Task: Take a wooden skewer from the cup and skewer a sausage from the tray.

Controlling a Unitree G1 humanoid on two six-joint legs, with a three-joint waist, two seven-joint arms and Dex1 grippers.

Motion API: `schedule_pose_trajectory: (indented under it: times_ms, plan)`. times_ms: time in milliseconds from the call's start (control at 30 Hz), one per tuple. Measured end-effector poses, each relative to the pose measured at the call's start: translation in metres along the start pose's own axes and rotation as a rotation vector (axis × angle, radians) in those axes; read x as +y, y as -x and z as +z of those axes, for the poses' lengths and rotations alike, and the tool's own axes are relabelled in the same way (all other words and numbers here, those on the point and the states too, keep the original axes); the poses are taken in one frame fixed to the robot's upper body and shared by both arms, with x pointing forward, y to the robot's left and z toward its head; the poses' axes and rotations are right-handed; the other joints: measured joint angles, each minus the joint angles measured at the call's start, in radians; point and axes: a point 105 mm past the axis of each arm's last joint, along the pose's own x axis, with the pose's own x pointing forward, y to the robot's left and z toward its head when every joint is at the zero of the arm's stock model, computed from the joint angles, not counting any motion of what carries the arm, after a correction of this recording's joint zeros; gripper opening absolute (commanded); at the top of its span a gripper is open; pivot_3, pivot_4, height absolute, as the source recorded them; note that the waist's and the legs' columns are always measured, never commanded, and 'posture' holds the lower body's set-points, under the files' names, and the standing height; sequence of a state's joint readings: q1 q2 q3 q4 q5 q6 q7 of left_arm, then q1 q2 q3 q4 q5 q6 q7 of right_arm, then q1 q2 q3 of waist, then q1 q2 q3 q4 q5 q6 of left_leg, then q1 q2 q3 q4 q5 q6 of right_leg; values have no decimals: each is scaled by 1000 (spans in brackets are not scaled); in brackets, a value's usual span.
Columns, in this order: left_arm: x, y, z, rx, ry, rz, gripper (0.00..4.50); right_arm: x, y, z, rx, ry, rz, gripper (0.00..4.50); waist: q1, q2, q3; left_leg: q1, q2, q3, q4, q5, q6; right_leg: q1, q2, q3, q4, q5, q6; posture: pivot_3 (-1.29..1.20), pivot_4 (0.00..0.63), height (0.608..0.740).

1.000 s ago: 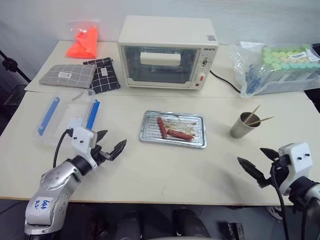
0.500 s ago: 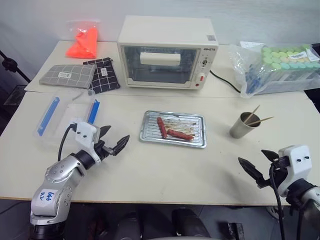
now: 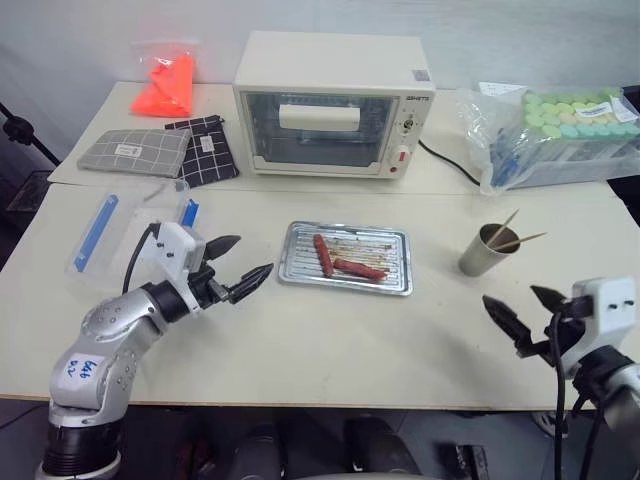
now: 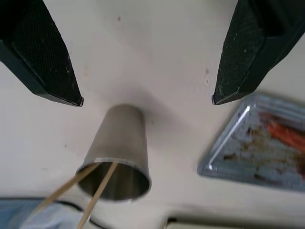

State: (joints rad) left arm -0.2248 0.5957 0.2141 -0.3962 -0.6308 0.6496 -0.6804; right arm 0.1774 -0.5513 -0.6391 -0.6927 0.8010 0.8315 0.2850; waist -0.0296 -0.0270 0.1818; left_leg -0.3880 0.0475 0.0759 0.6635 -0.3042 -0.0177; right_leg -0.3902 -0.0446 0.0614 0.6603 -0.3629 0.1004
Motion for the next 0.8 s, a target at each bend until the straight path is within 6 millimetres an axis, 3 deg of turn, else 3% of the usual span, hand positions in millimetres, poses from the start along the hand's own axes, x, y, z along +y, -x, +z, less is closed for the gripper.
schedule_pose_trajectory:
  times_ms: [167,333,600,700,800]
  plan:
    - [-11,-13,28,-50,39,-183,4439,-13,-12,20,-71,-104,-60,4500,1,0,0,0,-1,0,0,0,0,0,0,0,0,0,0,0,150,740]
    - [-33,-46,50,-78,-26,-427,4439,-32,-29,24,-90,-208,-149,4500,3,0,0,-1,-2,1,1,0,0,-1,3,0,0,0,0,0,150,740]
    - [-48,-72,57,-119,-65,-542,4439,-43,-43,22,-102,-272,-220,4500,-5,2,1,-1,1,5,0,1,0,-4,2,2,1,0,0,0,150,740]
    - [-54,-76,56,-120,-73,-577,4500,-39,-50,22,-110,-280,-208,3971,-3,1,1,-1,1,5,1,1,0,-4,2,3,1,0,0,0,150,740]
    - [-57,-77,55,-128,-78,-592,4500,-35,-55,19,-107,-281,-200,3144,0,1,1,-1,1,4,1,1,0,-4,2,4,1,0,0,0,150,740]
